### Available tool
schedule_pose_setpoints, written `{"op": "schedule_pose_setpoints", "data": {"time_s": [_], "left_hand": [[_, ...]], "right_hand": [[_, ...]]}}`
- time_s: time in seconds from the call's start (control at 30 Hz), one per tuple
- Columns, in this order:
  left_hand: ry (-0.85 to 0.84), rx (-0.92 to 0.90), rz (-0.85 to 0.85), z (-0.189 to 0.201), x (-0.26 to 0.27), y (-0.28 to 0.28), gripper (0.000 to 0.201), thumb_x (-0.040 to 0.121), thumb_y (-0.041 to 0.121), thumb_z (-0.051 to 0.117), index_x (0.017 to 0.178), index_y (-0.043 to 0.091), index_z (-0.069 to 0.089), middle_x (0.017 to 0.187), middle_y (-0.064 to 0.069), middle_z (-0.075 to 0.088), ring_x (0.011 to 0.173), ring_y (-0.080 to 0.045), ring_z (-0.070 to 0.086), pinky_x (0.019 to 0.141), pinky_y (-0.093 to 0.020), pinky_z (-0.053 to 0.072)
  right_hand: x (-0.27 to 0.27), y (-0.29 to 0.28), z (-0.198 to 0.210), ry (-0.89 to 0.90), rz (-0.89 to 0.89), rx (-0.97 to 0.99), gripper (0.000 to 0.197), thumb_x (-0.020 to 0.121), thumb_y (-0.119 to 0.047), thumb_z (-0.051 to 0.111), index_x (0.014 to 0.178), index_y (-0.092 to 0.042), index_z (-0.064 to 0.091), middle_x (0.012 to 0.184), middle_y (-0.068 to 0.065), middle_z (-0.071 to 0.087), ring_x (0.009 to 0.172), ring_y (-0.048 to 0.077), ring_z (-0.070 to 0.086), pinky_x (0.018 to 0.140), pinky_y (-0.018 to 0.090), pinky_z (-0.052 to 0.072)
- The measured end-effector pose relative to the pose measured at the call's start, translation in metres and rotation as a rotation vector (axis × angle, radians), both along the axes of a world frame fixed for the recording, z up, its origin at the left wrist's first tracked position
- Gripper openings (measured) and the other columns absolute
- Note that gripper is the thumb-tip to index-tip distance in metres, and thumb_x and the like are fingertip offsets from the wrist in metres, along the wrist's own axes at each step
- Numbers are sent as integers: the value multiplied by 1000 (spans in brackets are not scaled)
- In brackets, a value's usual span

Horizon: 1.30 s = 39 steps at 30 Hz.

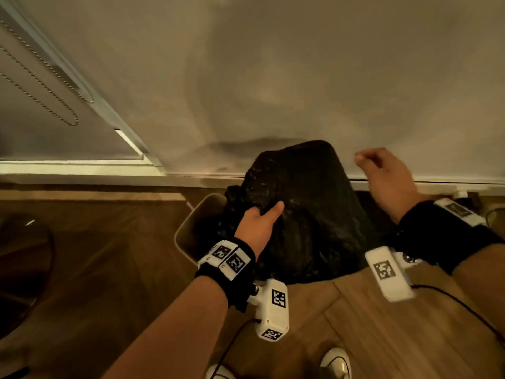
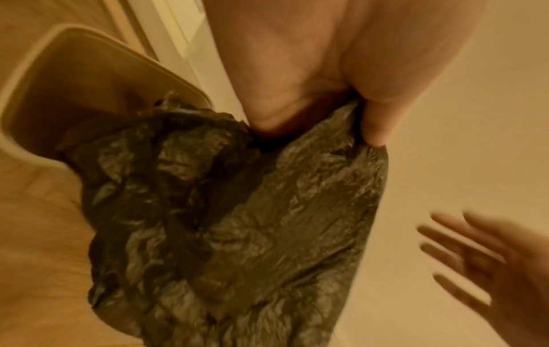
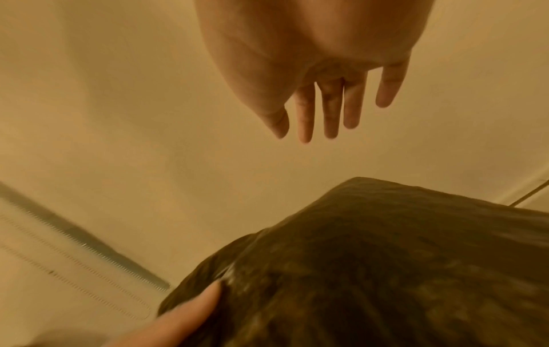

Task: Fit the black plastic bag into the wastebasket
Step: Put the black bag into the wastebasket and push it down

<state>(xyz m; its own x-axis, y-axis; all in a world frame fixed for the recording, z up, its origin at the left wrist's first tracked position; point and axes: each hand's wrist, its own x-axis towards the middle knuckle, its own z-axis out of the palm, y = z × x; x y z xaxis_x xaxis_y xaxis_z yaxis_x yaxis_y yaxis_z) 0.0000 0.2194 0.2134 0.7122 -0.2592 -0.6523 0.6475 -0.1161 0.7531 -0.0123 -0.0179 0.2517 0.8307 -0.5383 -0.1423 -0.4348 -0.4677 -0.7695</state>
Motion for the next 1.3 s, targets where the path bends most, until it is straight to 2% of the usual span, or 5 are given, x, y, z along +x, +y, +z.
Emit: {"op": "schedule_pose_setpoints", "data": {"time_s": [0.23, 0.63, 0.97, 1.13, 1.3], "left_hand": [[-72, -87, -187, -37, -40, -51, 21, 91, 23, 56, 111, 19, 64, 115, -8, 66, 107, -21, 62, 100, -35, 46], [-279, -33, -615, -89, -47, -81, 35, 85, 11, 53, 117, 13, 65, 114, -6, 66, 111, -20, 59, 99, -30, 43], [-690, -77, -163, -93, 21, -50, 18, 83, 12, 69, 93, 23, 61, 96, -3, 64, 85, -13, 64, 84, -37, 54], [-798, 100, -444, -74, 30, -52, 91, 63, 53, 76, 139, 41, 28, 134, 11, 39, 127, -9, 41, 101, -26, 41], [-892, 289, -708, -65, 34, -81, 17, 79, 46, 69, 72, 33, 61, 65, 17, 61, 64, -4, 56, 68, -28, 44]], "right_hand": [[-39, 47, -33, 231, 184, 538, 31, 84, -53, 59, 104, -30, 67, 98, -4, 72, 88, 17, 69, 76, 28, 51], [-53, -25, -128, 84, 119, 715, 31, 90, -1, 57, 119, -7, 64, 105, 14, 72, 92, 23, 69, 74, 28, 59], [-27, -42, -123, -77, 297, 776, 32, 98, -9, 42, 126, -16, 57, 118, 15, 63, 101, 23, 61, 82, 32, 51], [-31, -37, -94, -67, 499, 819, 43, 90, -13, 51, 132, -14, 54, 116, 18, 64, 102, 24, 62, 76, 27, 56], [-30, -43, -66, -150, 502, 732, 39, 94, -8, 48, 132, -12, 53, 93, 15, 59, 87, 23, 59, 75, 27, 53]]}}
